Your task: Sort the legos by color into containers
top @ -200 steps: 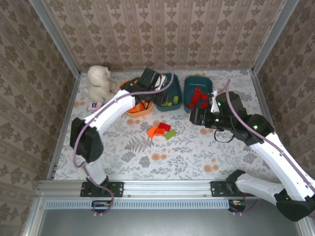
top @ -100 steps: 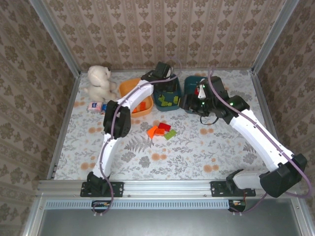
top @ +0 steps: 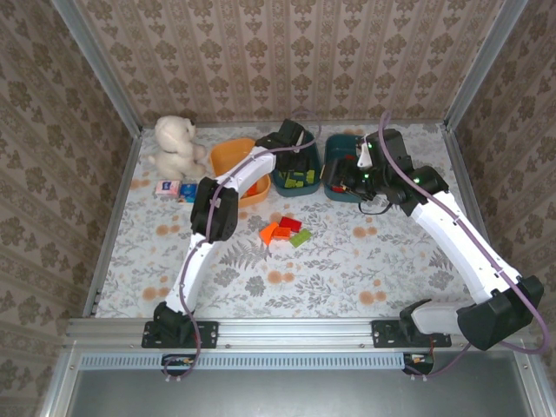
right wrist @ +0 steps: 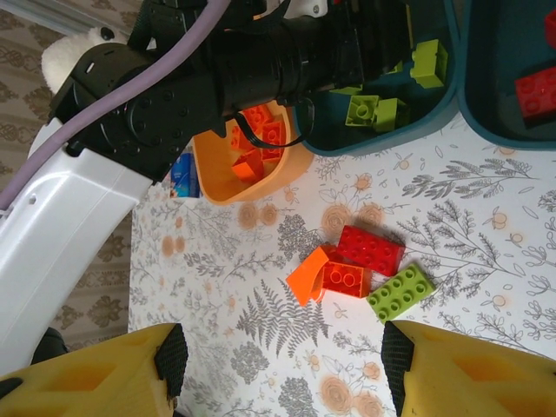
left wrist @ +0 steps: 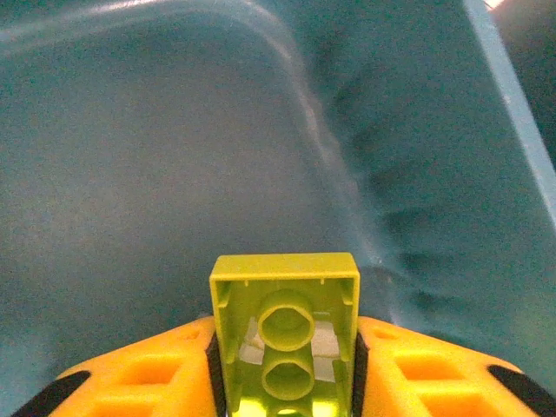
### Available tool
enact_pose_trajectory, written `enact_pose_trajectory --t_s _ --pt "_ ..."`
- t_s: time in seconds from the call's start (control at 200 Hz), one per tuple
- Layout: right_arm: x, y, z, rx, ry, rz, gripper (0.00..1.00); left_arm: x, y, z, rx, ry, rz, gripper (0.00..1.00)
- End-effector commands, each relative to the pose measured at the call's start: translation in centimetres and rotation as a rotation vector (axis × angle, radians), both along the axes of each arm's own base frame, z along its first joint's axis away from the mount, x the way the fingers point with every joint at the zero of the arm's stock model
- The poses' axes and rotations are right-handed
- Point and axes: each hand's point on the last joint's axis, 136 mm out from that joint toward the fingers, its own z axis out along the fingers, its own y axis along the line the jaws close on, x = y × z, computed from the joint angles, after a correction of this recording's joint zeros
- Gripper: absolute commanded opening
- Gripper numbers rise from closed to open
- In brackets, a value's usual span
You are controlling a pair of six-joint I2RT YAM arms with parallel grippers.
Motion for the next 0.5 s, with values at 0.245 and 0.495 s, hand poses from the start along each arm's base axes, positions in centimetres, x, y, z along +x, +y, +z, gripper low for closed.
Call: enact_pose_trajectory --t_s 0.245,0.495 --pt "-0.4 -0.2 0.8 -0.012 -0.025 0.034 0.64 0.2 -0.4 5.6 -0.084 -0.03 0.027 0.66" --pt "-1.9 -0.1 -1.4 -0.183 -0.023 0.128 0.63 0.1 2.1 15.9 -0.226 -0.144 0.127 0.68"
